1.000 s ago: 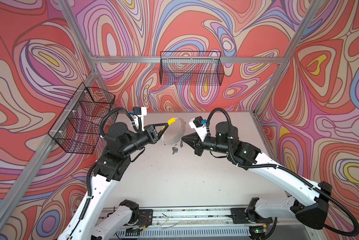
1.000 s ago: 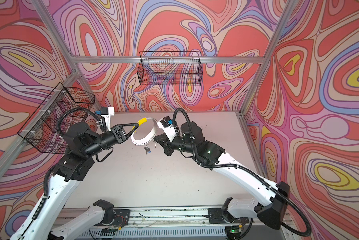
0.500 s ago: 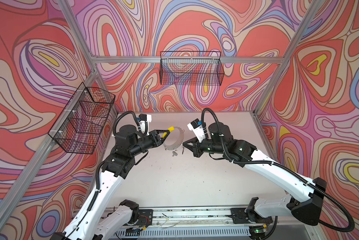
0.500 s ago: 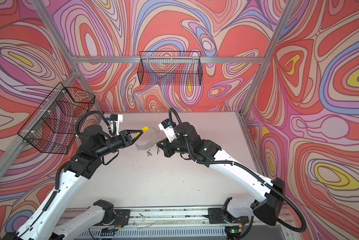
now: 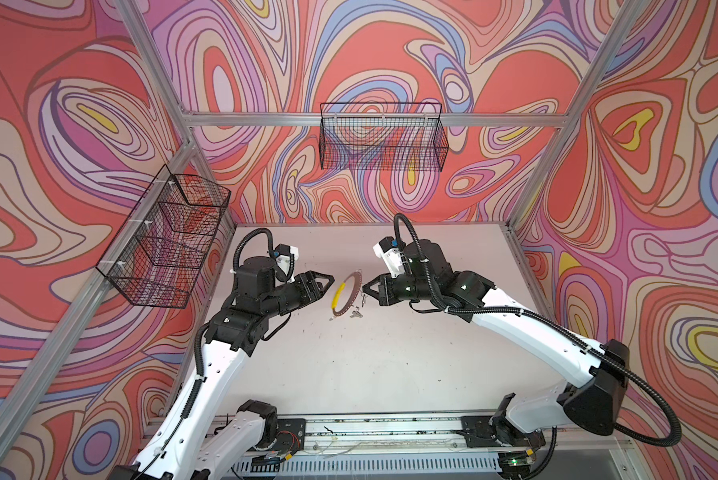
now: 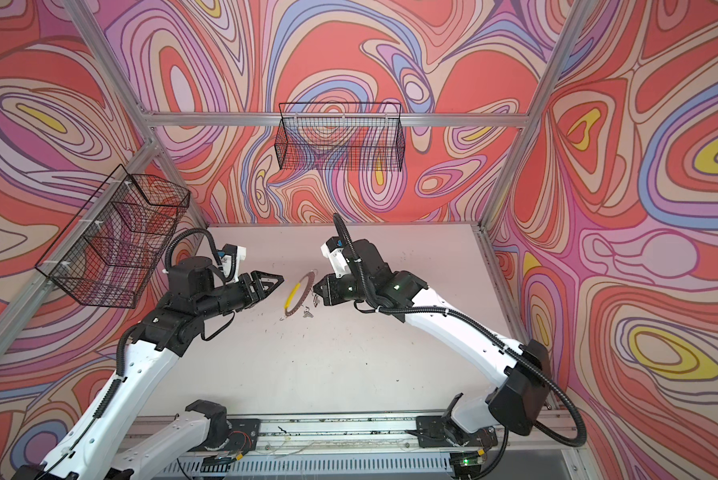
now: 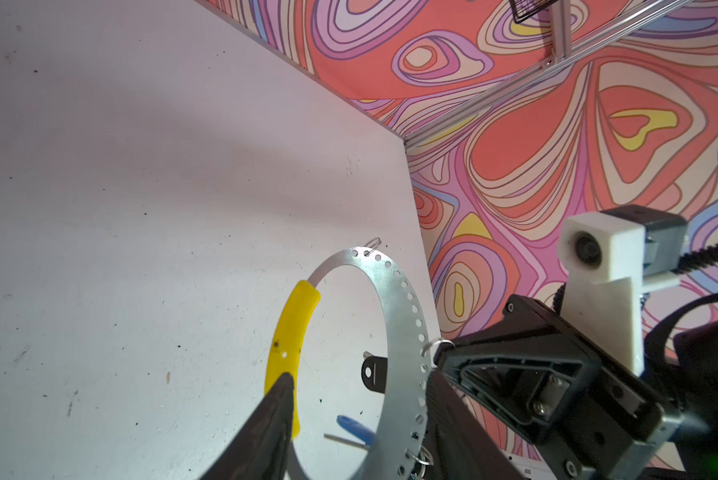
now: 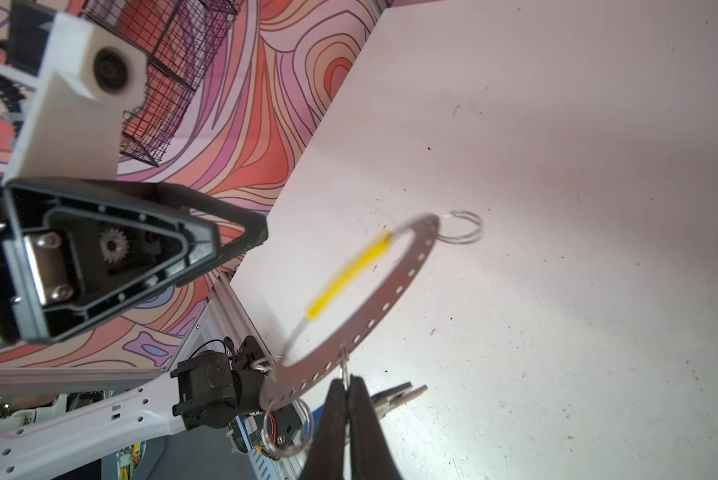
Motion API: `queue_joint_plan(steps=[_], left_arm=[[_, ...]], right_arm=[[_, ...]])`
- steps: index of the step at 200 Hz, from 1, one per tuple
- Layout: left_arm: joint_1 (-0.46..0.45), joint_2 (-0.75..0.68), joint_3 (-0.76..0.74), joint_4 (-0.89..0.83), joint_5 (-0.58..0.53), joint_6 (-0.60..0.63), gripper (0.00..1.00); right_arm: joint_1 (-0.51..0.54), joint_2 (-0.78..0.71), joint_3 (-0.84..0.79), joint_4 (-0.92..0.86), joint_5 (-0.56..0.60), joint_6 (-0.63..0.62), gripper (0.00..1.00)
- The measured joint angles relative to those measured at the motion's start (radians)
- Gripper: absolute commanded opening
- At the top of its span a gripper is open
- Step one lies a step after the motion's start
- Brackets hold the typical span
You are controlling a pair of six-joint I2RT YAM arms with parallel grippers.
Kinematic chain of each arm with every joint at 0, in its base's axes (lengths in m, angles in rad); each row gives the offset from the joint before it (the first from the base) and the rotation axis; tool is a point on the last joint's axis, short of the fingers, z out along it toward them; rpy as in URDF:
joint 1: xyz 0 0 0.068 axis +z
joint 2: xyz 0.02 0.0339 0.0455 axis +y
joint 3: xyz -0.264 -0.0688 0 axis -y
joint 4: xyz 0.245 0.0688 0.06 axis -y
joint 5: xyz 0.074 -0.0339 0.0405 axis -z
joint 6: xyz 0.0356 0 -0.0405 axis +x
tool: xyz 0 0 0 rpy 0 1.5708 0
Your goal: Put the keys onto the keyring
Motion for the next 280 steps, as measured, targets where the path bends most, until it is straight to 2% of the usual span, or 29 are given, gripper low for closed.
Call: queue_joint_plan(steps=[44,78,91,104,123,140,157,190,237,257,280], left_arm=[[0.000,0.015,0.082,-0.168,-0.039,0.105,0.53],[-0.004,0.021,0.103,-0.187,0.039,0.132,0.48],[-0.027,0.027,0.103,-0.187,0.065,0.134,0.48],[-0.089,0.027,0.095,-0.175,0.078,0.130,0.48],[-0.211,0.011,0.029,-0.082,0.081,0.090,0.49],[-0.318,-0.014,-0.097,0.059,0.053,0.032,0.51],[-0.372,-0.027,-0.212,0.166,0.001,0.004,0.53],[-0.386,-0.032,-0.322,0.323,-0.103,0.021,0.58],[-0.386,0.009,-0.308,0.468,-0.170,0.123,0.60],[-0.386,0.044,-0.298,0.493,-0.179,0.151,0.56],[-0.386,0.072,-0.285,0.513,-0.185,0.160,0.56]], right_arm=[[-0.007,0.072,0.070,-0.077,0.024,0.063,0.00],[-0.008,0.110,0.113,-0.118,0.050,0.120,0.00],[-0.009,0.122,0.119,-0.127,0.063,0.143,0.00],[-0.014,0.129,0.120,-0.135,0.076,0.172,0.00],[-0.024,0.132,0.120,-0.143,0.091,0.216,0.00],[-0.032,0.132,0.120,-0.143,0.093,0.253,0.00],[-0.040,0.132,0.121,-0.143,0.091,0.284,0.00],[-0.054,0.131,0.132,-0.158,0.067,0.332,0.00],[-0.055,0.095,0.134,-0.176,0.024,0.378,0.00],[-0.055,0.076,0.134,-0.176,0.013,0.391,0.00],[-0.055,0.057,0.134,-0.177,0.010,0.401,0.00]])
